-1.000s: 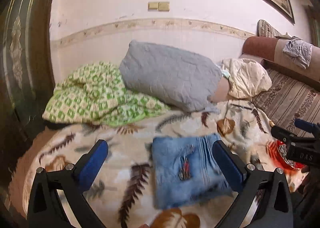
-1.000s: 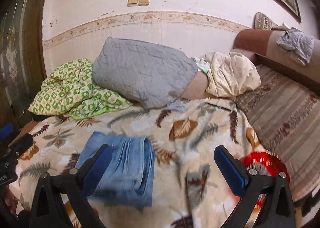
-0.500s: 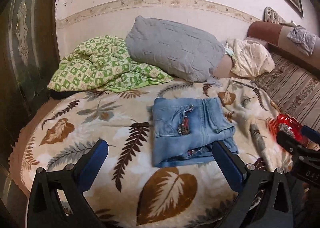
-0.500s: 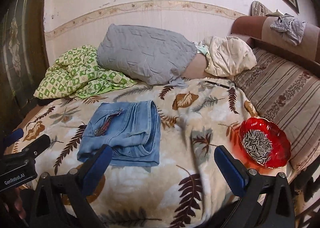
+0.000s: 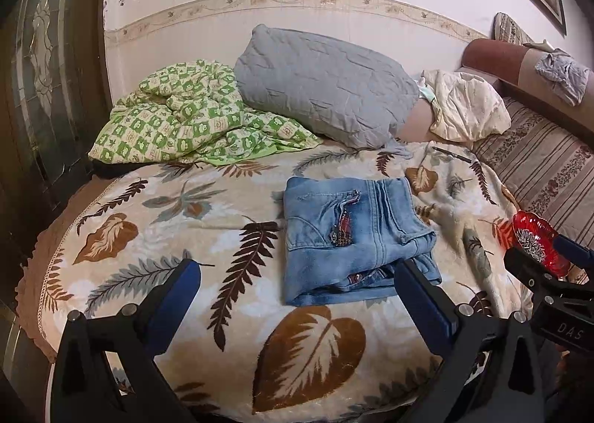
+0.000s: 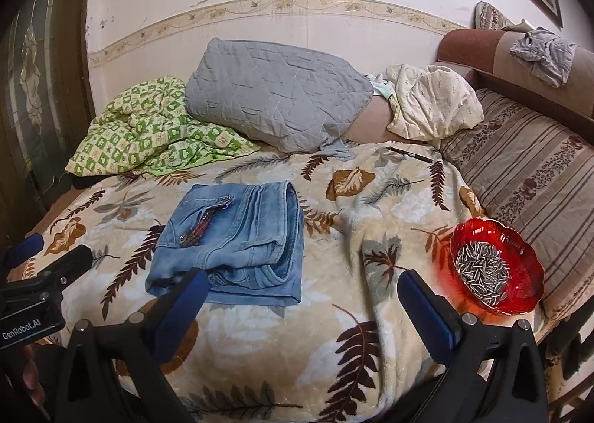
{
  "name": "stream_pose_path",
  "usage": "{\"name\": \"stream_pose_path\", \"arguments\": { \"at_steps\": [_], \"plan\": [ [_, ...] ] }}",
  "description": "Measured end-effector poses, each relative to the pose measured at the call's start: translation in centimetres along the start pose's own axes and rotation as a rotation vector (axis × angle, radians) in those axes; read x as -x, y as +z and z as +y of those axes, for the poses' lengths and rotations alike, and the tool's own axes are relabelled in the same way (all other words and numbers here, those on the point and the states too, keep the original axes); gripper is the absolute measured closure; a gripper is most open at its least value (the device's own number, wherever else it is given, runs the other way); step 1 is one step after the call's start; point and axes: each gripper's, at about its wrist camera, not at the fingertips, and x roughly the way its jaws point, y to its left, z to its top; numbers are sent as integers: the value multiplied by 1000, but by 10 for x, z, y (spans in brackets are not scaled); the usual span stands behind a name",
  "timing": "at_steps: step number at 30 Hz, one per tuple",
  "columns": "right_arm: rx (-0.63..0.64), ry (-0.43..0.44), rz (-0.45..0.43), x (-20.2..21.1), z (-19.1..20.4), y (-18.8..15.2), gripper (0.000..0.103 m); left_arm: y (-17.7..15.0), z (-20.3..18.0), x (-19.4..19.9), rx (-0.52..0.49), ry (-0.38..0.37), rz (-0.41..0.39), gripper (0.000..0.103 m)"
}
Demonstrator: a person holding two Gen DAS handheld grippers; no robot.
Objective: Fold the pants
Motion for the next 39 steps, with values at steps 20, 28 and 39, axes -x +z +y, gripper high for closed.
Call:
{"name": "stream_pose_path", "arguments": {
  "at_steps": [20,28,39],
  "plan": [
    [-13,-11,6,-4,-3,0,0,-1,2,-4,-7,15,8,0],
    [-14,-12,13,-4,-1,-2,0,0,2,-4,-10,11,13,0],
    [-13,-10,19,-5,0,-3,0,-3,2,-5,-7,2,21,0]
  ]
}}
